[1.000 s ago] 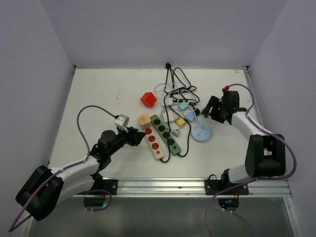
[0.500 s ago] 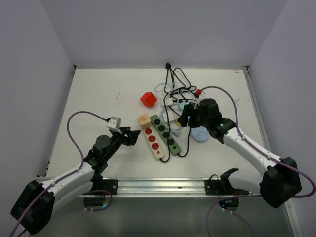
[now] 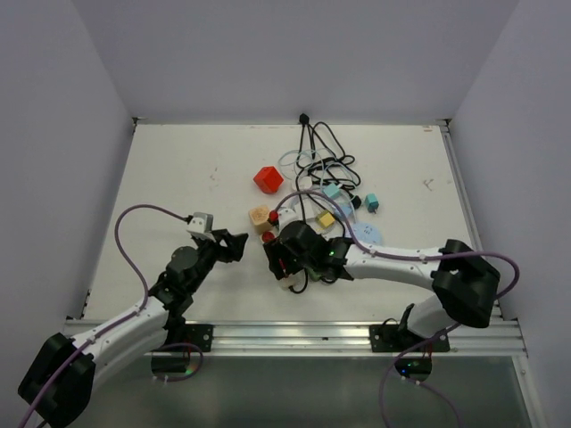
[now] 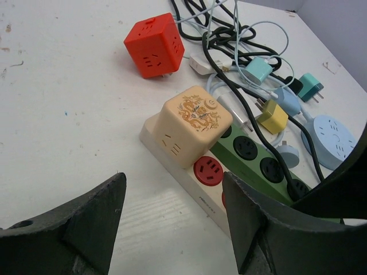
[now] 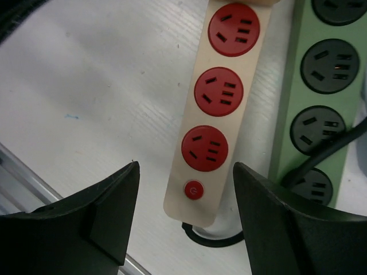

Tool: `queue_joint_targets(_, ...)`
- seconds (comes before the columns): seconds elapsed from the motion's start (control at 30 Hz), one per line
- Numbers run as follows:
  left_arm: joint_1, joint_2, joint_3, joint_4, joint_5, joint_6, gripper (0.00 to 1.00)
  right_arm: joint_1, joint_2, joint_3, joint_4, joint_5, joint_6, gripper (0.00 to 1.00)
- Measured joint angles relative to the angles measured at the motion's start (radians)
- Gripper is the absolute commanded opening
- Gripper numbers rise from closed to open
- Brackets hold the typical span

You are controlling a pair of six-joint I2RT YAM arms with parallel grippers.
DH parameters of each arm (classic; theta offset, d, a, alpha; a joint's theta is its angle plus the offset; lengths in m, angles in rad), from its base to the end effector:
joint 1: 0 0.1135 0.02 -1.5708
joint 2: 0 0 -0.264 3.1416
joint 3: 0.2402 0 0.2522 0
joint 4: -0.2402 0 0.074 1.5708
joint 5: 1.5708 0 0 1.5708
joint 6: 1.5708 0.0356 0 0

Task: Pull the plug off the socket
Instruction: Remove the plug from the socket.

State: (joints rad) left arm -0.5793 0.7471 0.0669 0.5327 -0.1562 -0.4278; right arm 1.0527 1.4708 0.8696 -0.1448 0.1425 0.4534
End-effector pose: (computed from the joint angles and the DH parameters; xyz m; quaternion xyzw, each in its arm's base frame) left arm 0.1390 -0.0843 0.1694 0.0063 0.7567 -0.2624 0.5988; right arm 0.1578 0.2667 0.2130 -0.2425 0.8815 0.2258 0.3363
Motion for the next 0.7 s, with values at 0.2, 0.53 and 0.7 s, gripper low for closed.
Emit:
queue_joint_targets(0.2, 0.000, -0.009, 0.000, -0.004, -0.014, -0.002, 0.73, 0.085, 0.151, 0.065, 0.000, 0.107, 0.003, 0.73)
queue_joint_targets(0.53, 0.000, 0.008, 0.000, -0.004, -0.015, -0.003, 0.73, 0.099, 0.217, 0.103, -0.013, 0.264, 0.055, 0.71)
queue_joint_targets(0.7, 0.000, 0.040, 0.000, -0.004, -0.014, -0.003, 0.72, 0.099, 0.222, 0.082, -0.014, 0.284, 0.064, 0.66)
